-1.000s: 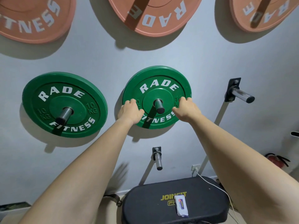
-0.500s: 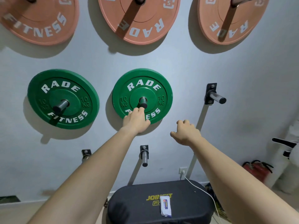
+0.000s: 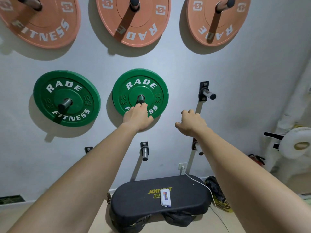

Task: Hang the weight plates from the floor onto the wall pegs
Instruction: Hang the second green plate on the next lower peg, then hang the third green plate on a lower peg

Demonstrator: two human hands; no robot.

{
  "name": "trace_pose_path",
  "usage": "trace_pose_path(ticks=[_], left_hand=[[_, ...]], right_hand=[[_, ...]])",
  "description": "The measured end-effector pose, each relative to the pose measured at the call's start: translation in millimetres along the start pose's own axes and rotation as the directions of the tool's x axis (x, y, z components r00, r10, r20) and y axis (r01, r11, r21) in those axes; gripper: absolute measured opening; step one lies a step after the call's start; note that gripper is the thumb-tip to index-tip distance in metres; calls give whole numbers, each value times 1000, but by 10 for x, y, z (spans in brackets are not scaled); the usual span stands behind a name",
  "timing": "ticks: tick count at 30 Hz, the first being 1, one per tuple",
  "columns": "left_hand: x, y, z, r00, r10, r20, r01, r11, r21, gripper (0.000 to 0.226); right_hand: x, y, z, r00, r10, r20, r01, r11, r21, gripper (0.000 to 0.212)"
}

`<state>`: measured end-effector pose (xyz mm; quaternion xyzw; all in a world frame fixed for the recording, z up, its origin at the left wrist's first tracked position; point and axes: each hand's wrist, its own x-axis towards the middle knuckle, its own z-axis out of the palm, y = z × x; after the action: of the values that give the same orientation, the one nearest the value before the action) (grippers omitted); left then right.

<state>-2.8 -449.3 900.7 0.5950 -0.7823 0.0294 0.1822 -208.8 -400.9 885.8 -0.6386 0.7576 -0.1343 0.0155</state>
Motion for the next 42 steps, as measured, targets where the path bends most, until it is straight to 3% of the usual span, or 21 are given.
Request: trace_pose_path(ticks=[10, 22, 26, 29, 35, 42], left_hand=[[-1021, -159, -352, 998, 68, 6, -68, 998, -16, 45], [-2452, -370, -246, 989, 11, 148, 1, 997, -82, 54], [-2865, -157, 14, 975, 50, 216, -25, 993, -116, 52], [-3080, 21, 206, 964, 57, 259, -26, 992, -121, 47], [-3419, 611, 712, 936, 73, 345, -34, 992, -119, 57], [-3786, 1798, 1595, 877, 133, 463, -51, 981, -185, 54]], right_hand=[[-1009, -175, -165, 995, 77, -62, -78, 997, -10, 51], [-2471, -370, 158, 1000, 25, 18, -23, 996, -81, 60], [-2881, -115, 353, 996, 53, 66, -47, 995, -88, 54], [-3100, 75, 506, 994, 63, 85, -55, 994, -94, 60], [-3511, 707, 785, 984, 95, 148, -84, 993, -78, 59], [-4025, 2155, 1181, 944, 212, 254, -202, 977, -65, 57]])
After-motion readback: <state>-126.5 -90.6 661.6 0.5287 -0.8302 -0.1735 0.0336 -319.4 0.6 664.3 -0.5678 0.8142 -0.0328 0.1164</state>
